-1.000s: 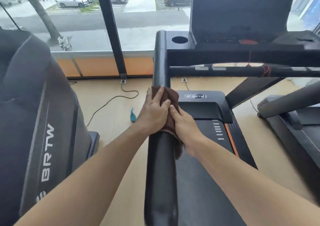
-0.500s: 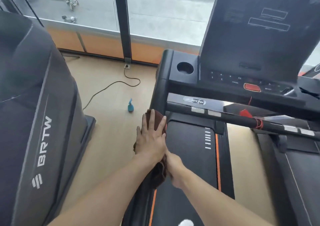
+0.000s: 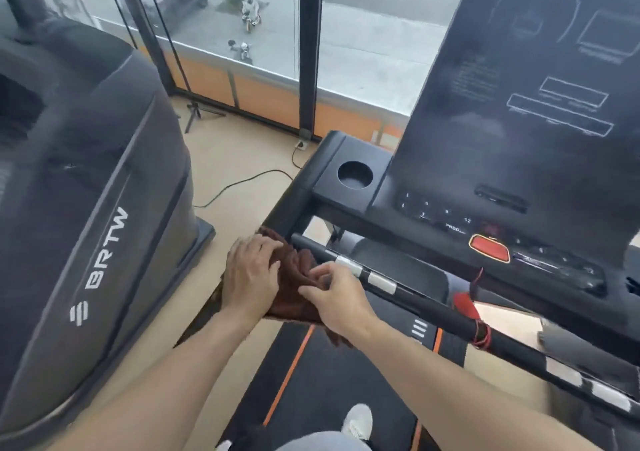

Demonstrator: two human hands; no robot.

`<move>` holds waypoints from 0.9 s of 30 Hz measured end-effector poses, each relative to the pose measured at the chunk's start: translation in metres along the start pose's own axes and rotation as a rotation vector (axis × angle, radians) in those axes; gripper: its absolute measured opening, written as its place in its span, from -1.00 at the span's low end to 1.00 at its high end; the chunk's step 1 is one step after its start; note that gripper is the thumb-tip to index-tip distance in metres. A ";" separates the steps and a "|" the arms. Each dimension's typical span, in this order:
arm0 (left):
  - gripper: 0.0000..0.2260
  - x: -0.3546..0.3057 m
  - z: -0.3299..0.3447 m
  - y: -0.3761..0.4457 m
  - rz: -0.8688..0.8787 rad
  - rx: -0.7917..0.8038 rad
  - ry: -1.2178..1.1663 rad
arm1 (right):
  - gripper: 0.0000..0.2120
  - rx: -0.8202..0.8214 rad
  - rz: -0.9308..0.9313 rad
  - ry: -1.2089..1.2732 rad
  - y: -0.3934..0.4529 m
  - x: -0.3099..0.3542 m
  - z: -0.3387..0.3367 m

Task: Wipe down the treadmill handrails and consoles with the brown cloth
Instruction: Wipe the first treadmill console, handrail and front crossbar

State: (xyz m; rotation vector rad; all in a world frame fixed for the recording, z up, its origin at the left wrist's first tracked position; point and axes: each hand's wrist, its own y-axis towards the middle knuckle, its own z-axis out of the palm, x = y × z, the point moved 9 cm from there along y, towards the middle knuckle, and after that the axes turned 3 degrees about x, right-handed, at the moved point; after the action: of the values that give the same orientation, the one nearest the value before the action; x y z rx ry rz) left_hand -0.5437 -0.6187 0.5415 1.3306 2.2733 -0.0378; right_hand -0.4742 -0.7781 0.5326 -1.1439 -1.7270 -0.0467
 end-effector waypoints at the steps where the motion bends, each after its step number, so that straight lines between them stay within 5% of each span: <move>1: -0.74 -0.010 -0.002 -0.008 0.012 -0.082 -0.021 | -0.82 -0.007 -0.088 -0.116 -0.004 0.014 -0.017; 8: -0.60 -0.046 0.048 -0.051 -0.447 0.041 -0.723 | -0.73 0.195 -0.663 -0.792 -0.030 0.073 -0.065; 10: -0.77 -0.056 0.061 -0.047 -0.522 0.196 -0.943 | -0.74 0.207 -0.735 -0.804 -0.034 0.084 -0.074; 13: -0.79 -0.061 0.060 -0.041 -0.551 0.331 -1.086 | -0.71 0.057 -0.832 -0.819 -0.034 0.101 -0.092; 18: -0.74 -0.057 0.039 -0.019 -0.558 0.280 -1.324 | -0.67 -0.350 -1.099 -0.796 -0.050 0.140 -0.112; 21: -0.79 -0.032 0.063 -0.025 -0.662 0.411 -1.063 | -0.72 -0.354 -0.929 -0.862 -0.013 0.124 -0.087; 24: -0.69 0.001 0.097 -0.058 -0.823 0.623 -0.774 | -0.24 0.049 -0.416 -1.049 0.055 0.061 -0.032; 27: -0.64 0.019 0.114 -0.091 -0.911 0.667 -0.748 | 0.01 0.202 -0.198 -0.980 0.094 0.024 0.001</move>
State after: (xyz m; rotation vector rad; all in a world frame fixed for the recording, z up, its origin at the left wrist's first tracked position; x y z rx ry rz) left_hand -0.5799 -0.6809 0.4137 0.2659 2.0051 -1.4233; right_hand -0.4091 -0.7102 0.5072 -0.8789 -2.6153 0.6509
